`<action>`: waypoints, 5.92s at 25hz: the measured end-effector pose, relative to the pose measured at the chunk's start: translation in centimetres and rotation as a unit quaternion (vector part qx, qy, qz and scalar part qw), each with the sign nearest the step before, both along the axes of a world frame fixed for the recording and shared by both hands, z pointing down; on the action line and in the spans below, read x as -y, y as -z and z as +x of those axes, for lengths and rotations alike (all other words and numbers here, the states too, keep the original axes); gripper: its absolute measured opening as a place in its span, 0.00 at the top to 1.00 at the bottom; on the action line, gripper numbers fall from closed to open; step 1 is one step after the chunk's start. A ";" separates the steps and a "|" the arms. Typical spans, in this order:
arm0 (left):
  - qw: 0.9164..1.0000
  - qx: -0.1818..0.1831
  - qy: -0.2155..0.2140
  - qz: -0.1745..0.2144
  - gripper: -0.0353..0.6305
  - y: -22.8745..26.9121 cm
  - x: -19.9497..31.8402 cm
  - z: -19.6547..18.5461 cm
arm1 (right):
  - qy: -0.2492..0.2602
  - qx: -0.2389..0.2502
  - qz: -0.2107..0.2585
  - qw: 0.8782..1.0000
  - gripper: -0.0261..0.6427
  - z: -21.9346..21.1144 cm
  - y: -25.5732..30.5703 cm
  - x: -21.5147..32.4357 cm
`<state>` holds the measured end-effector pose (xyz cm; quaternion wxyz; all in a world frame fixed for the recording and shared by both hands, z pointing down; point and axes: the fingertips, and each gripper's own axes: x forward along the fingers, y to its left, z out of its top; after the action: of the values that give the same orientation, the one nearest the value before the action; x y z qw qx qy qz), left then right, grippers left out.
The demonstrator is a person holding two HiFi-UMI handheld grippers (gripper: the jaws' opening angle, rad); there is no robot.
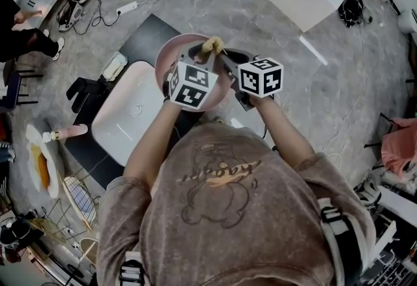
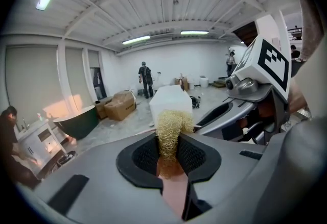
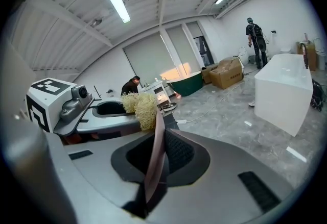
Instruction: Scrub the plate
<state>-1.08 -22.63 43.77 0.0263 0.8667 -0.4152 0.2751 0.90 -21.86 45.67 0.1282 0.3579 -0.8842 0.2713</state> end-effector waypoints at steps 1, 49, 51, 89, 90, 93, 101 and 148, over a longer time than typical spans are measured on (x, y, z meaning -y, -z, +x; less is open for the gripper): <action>1.000 0.001 0.002 0.004 0.83 0.1 0.2 0.0 | -0.001 0.000 0.001 1.000 0.91 0.1 0.1 0.1; 0.980 0.183 0.045 -0.058 0.83 -7.1 -0.4 -9.6 | -0.088 0.035 0.064 0.993 0.88 3.0 4.3 2.7; 0.982 0.173 0.034 -0.075 0.83 -7.5 -1.3 -9.0 | -0.093 0.035 0.068 0.993 0.88 3.2 4.5 2.9; 0.988 -0.064 0.027 -0.135 0.83 -3.5 -2.0 -0.8 | -0.114 0.082 0.016 0.990 0.88 1.8 1.8 1.4; 0.989 -0.063 0.029 -0.131 0.83 -3.1 -1.4 -1.0 | -0.111 0.082 0.015 0.990 0.88 1.7 1.7 1.3; 0.991 -0.051 0.035 -0.118 0.83 -2.4 0.0 -1.6 | -0.100 0.079 0.010 0.992 0.88 1.3 1.5 1.0; 0.991 -0.041 0.070 -0.106 0.83 -1.6 2.4 -4.8 | -0.084 0.082 0.000 0.993 0.89 1.2 1.2 0.1; 0.986 -0.029 0.011 -0.166 0.83 -6.6 -5.5 -0.9 | -0.122 0.095 0.001 0.988 0.87 2.6 1.2 0.9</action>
<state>-1.99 -17.16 50.39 0.1845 0.8532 -0.3727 0.3149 3.50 -22.80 44.44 0.0092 0.4356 -0.8425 0.3168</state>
